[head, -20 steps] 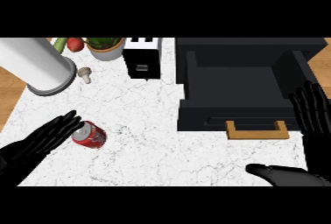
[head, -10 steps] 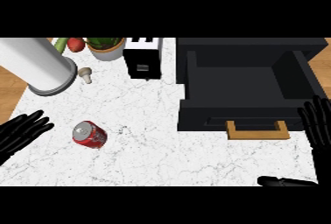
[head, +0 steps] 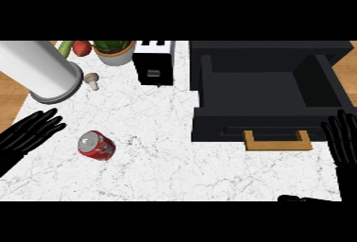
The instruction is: Pick up the can, place it into the drawer and close the drawer
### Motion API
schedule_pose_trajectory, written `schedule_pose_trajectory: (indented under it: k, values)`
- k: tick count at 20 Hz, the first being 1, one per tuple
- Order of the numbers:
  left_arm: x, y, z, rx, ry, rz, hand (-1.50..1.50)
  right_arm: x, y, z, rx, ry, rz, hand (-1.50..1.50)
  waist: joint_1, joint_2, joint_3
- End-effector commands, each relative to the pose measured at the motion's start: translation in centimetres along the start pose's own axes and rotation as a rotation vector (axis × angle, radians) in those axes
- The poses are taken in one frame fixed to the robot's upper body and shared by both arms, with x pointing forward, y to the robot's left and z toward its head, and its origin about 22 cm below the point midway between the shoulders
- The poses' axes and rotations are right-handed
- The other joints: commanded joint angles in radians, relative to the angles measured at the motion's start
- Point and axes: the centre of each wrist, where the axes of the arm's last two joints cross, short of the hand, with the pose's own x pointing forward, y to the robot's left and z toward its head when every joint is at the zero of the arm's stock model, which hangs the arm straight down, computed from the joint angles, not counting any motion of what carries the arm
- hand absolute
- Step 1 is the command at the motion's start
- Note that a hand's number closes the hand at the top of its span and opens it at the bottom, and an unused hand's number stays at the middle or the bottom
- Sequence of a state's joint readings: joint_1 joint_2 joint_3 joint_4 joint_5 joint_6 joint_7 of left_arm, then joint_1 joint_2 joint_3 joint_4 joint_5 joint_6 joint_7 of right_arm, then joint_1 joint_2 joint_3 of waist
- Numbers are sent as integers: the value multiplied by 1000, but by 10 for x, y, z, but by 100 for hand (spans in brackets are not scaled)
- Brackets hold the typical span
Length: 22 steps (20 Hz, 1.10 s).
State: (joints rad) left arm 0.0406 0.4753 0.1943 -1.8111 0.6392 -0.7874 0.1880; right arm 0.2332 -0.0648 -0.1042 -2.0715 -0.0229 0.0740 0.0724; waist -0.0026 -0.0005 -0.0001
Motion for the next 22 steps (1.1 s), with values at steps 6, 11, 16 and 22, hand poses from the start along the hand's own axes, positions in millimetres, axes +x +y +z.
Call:
schedule_pose_trajectory:
  k: [6, 11, 16, 22]
  values:
    - [-41, -2, -41, -4, 15, -17, -150, -3, -8, 3, -10, -6, 9, -150, -5, 1, 0]
    - [-68, 3, -16, 14, 30, 2, -150, 1, -24, 1, 0, -13, 17, -150, -2, 1, 0]
    - [-74, 1, -20, 45, 32, -9, -150, -5, -12, -1, -16, 0, 18, -150, 1, 0, 0]
    - [-93, 17, -9, 80, 62, -2, -150, -9, -2, 14, 8, -14, 11, -150, -1, 0, 0]
